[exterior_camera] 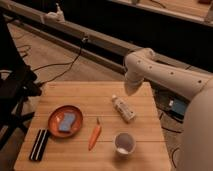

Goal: Move the arm in a circular motion

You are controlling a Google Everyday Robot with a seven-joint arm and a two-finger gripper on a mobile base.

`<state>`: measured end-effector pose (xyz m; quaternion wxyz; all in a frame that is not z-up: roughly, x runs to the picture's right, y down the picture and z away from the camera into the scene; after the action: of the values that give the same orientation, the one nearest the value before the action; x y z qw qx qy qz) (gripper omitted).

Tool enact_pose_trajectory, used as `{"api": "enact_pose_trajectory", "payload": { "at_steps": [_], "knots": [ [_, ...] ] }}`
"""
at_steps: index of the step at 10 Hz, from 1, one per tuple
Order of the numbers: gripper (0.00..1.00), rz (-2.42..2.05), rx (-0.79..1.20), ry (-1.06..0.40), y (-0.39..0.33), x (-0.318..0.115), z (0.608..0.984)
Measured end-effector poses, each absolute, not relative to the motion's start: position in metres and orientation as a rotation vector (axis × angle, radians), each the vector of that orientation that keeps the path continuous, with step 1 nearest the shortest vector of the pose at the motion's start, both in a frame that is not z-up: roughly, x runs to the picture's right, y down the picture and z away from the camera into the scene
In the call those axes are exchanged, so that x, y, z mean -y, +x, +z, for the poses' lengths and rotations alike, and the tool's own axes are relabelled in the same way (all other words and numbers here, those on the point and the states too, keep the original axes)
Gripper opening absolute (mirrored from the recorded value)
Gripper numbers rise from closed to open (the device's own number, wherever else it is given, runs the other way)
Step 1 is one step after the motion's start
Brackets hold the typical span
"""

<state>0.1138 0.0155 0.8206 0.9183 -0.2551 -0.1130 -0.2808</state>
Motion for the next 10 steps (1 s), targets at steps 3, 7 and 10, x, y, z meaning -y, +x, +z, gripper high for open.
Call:
{"api": "enact_pose_trajectory", "payload": {
  "at_steps": [3,7,10],
  "knots": [
    [0.0,-0.731,0.362,-0.479,0.02,-0.021,0.81],
    [0.0,-0.816,0.502,-0.496,-0.006,-0.074,0.766],
    [0.0,-0.709,0.464,-0.591,0.063,-0.118,0.749]
  ]
}}
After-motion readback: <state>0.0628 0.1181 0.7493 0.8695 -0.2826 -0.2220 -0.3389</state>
